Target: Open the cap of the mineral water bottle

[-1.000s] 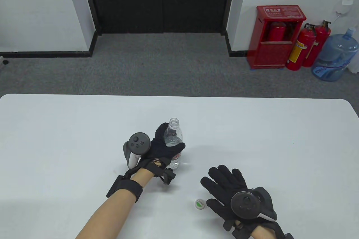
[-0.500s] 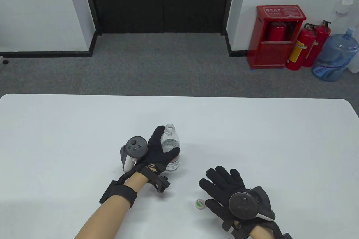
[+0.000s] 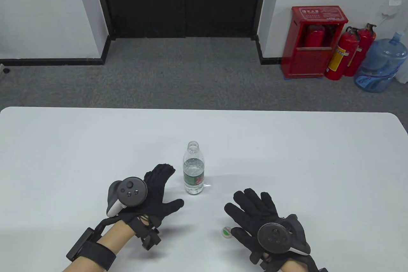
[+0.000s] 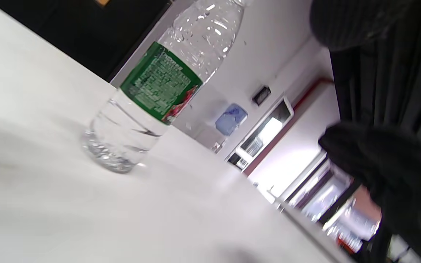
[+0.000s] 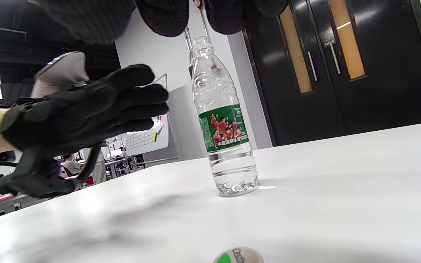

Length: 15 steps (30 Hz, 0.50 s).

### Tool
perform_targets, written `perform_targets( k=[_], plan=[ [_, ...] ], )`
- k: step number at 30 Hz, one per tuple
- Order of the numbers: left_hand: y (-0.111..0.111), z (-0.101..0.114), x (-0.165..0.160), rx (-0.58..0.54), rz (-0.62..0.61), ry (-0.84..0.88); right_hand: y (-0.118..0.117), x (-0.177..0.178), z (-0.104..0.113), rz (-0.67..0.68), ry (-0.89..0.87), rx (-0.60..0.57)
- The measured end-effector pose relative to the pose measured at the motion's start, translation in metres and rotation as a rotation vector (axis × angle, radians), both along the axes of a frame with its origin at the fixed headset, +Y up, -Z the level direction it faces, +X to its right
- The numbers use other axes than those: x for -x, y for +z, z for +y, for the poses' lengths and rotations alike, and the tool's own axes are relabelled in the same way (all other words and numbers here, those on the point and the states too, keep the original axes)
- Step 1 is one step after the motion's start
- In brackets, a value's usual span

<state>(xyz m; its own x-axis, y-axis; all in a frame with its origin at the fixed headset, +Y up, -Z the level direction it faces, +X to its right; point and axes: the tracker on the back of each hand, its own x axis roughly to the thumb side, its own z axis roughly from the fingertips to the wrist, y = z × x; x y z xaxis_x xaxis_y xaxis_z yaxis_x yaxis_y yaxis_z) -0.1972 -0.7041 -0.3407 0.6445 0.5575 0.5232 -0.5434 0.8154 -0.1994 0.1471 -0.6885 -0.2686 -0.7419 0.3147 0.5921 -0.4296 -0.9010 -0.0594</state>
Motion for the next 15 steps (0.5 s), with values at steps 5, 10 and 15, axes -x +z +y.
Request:
perform_targets(
  k=[5, 10, 15],
  plan=[
    [0.02, -0.001, 0.016, -0.064, 0.0, -0.007, 0.001, 0.001, 0.001, 0.001, 0.0, -0.017],
    [0.027, -0.011, 0.025, -0.108, 0.01, -0.09, 0.001, 0.002, -0.001, -0.004, 0.011, -0.017],
    [0.029, -0.027, 0.027, -0.086, -0.032, -0.205, -0.001, 0.001, -0.005, -0.012, 0.015, 0.003]
  ],
)
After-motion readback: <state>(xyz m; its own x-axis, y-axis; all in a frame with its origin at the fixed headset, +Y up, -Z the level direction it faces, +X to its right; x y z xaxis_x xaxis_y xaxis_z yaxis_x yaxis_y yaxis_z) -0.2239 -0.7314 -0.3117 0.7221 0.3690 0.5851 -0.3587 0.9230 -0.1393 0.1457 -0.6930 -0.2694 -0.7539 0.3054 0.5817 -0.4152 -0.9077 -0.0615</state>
